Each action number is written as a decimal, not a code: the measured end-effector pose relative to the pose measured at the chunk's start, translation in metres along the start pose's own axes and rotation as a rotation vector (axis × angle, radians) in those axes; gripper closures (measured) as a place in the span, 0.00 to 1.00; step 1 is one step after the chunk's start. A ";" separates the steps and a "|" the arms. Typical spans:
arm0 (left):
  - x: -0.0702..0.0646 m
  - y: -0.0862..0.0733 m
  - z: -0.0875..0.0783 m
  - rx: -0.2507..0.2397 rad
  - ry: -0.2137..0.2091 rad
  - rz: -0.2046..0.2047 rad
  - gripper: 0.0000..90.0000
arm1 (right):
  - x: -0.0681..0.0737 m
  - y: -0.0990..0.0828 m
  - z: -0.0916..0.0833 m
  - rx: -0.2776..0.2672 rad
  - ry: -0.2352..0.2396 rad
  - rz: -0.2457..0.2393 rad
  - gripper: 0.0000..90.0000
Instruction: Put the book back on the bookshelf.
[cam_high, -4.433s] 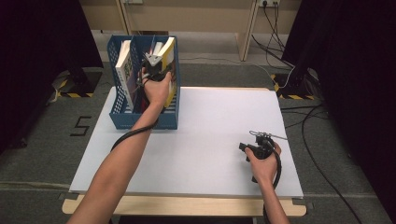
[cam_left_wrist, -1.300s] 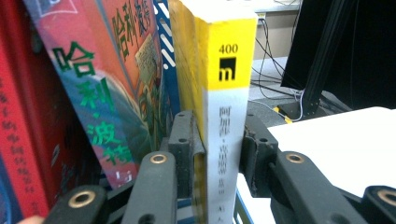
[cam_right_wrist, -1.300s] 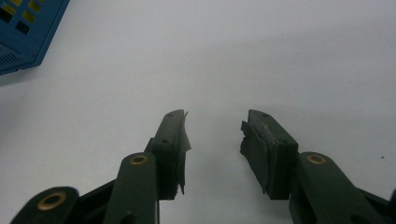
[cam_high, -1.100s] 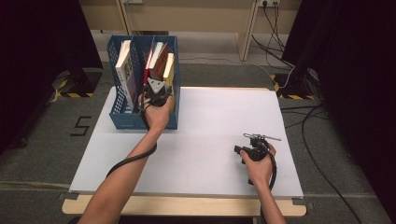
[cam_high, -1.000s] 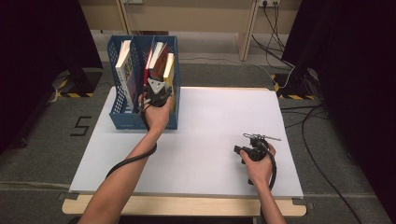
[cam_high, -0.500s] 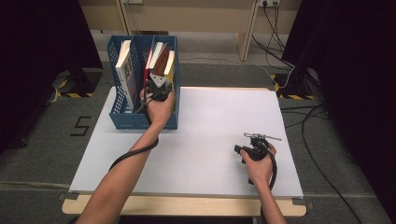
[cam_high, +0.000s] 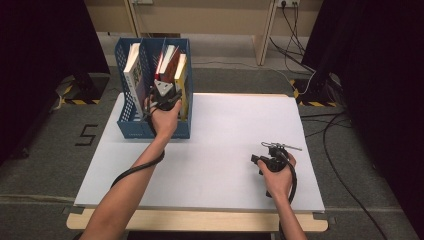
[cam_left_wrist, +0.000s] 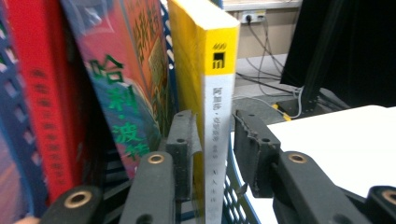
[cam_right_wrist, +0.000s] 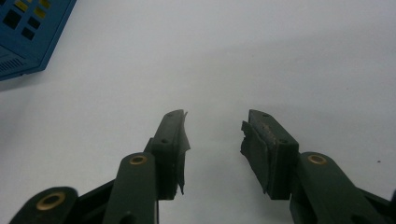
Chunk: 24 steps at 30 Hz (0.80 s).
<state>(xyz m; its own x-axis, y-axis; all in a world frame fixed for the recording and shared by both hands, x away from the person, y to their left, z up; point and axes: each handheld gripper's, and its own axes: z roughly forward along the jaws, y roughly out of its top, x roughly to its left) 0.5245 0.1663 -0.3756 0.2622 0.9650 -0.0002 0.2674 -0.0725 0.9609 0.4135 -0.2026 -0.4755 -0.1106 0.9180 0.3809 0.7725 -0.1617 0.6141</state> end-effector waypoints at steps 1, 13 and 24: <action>0.001 -0.001 -0.006 0.000 -0.009 0.006 0.71 | 0.000 0.000 -0.001 -0.002 -0.001 0.000 0.64; 0.024 -0.018 -0.059 0.044 -0.125 -0.010 0.50 | -0.004 0.008 -0.012 -0.045 -0.007 0.004 0.63; 0.047 -0.027 -0.089 0.058 -0.121 0.010 0.46 | -0.011 0.013 -0.022 -0.077 -0.020 0.025 0.63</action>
<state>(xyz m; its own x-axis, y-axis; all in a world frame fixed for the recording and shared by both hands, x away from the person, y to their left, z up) 0.4476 0.2363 -0.3767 0.3738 0.9271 -0.0278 0.3164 -0.0993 0.9434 0.4105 -0.2225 -0.4566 -0.0785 0.9203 0.3832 0.7242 -0.2115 0.6563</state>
